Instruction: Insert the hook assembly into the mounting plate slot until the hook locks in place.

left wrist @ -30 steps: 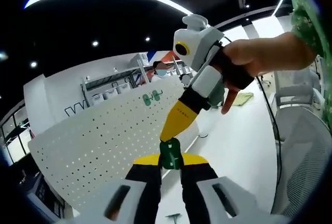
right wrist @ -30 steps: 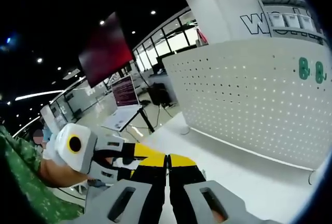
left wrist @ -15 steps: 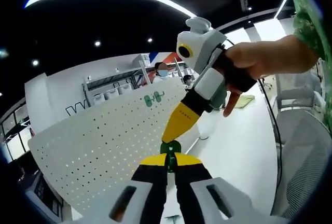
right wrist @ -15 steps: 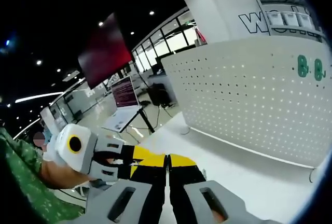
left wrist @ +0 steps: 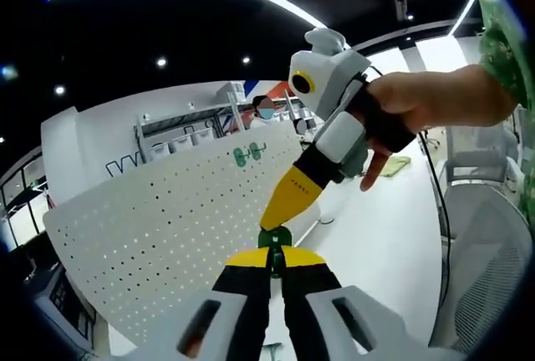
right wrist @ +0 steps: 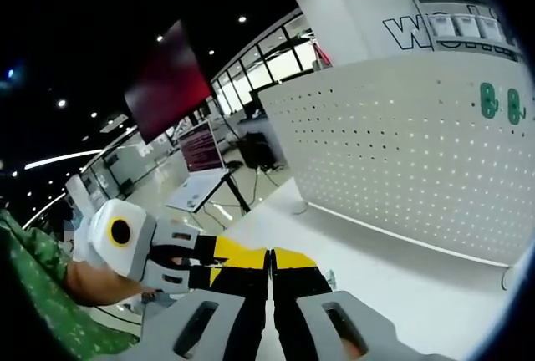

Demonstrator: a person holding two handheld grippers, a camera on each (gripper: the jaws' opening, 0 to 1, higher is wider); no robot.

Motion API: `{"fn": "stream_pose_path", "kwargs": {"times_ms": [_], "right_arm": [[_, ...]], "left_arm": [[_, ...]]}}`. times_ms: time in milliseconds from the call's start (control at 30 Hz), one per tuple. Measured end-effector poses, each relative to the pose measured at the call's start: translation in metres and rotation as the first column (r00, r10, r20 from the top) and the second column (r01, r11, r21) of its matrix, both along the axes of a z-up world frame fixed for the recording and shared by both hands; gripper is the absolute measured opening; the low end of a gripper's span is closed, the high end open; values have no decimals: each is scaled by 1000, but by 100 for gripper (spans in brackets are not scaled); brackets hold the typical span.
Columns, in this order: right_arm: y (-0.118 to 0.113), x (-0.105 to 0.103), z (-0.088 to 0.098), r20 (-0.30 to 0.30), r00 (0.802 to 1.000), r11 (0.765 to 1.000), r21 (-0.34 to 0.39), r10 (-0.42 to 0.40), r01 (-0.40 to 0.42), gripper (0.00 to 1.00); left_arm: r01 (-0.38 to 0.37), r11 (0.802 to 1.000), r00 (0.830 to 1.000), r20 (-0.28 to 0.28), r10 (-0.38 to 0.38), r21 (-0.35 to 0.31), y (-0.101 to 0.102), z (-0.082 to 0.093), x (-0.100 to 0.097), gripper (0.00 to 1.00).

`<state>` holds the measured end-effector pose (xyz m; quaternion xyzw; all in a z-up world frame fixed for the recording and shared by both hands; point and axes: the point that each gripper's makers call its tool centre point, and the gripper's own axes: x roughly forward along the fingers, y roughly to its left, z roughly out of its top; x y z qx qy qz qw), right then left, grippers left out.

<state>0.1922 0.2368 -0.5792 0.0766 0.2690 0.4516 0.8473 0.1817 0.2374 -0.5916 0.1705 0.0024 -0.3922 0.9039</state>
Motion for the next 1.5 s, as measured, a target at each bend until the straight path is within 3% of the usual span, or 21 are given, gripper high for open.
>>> {"fn": "stream_pose_path", "kwargs": {"times_ms": [400, 933, 1400, 1500], "right_arm": [[1, 2, -3, 5, 1000, 1000, -5, -4, 4, 0], [-5, 5, -3, 6, 999, 999, 7, -48, 48, 0], [-11, 8, 2, 44, 996, 997, 26, -75, 73, 0], [-12, 8, 1, 48, 996, 997, 19, -70, 69, 0]], "left_arm": [[-17, 1000, 999, -31, 16, -17, 0, -2, -1, 3], [-18, 995, 994, -106, 8, -102, -4, -3, 3, 3], [-25, 994, 994, -109, 13, -105, -5, -4, 9, 3], [-36, 991, 992, -123, 20, -130, -6, -3, 13, 3]]}}
